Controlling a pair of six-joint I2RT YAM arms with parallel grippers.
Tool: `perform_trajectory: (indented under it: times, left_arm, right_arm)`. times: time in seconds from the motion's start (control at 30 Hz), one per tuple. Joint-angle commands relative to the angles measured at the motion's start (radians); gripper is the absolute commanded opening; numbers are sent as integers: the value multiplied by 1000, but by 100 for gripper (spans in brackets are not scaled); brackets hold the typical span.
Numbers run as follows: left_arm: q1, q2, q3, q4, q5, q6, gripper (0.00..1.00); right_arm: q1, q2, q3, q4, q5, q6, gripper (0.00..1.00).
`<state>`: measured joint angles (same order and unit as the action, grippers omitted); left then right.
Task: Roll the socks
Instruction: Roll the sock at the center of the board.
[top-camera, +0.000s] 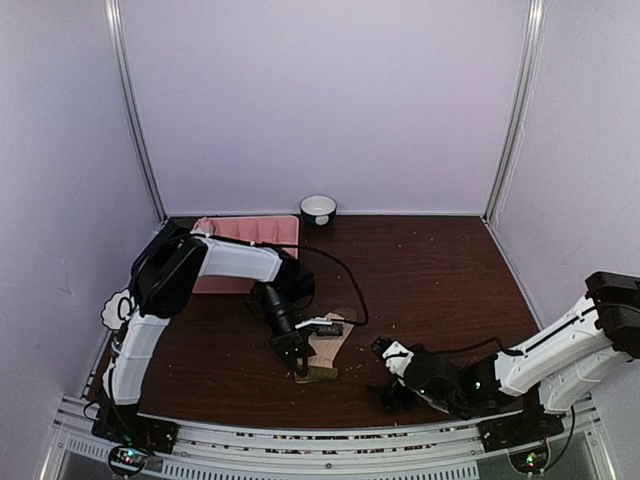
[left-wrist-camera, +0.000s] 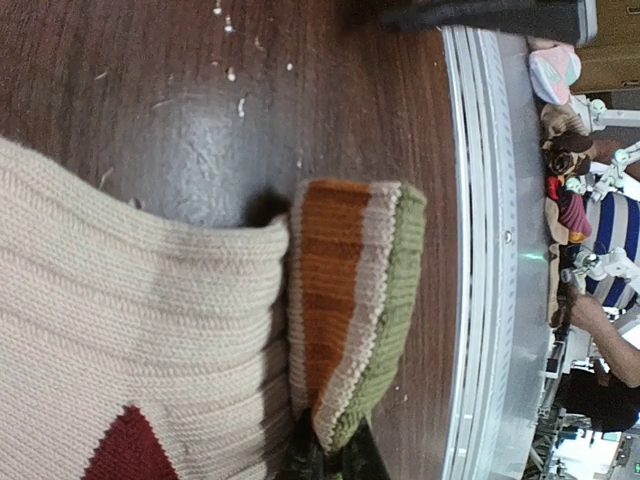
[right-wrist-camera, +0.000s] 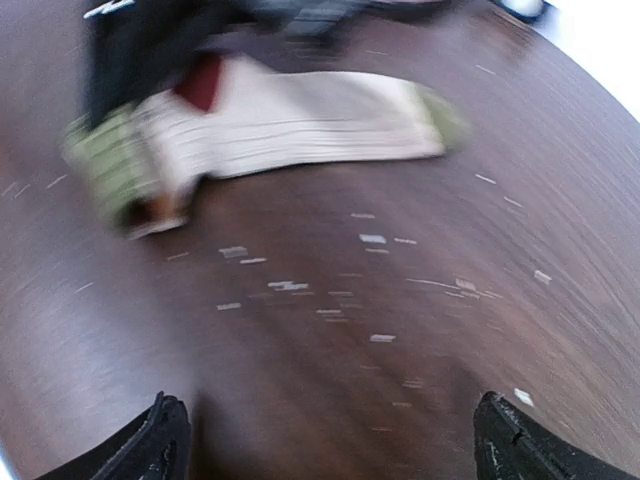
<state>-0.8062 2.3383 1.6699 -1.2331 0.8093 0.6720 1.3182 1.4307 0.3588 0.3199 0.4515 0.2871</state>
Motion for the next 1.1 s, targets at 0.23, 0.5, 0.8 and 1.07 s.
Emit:
perform_trajectory:
  times: [0.23,0.5,0.8,1.07]
  left_arm:
    - [10,122,50,-55,-111,-46,1]
    - [13,136,53,-31,-181,-73,1]
    - [13,142,55,-33,-201,-49,3]
    - [30,37,8,39,-176,-24,33]
  right_arm:
    - [45,227,225,187,-354,-481,94]
    - [-43,376,364,140,-504,-550,66]
    - [-129,459,422,79,-570,-571,47]
    - [-156,512,459,-39,-699,-539,12]
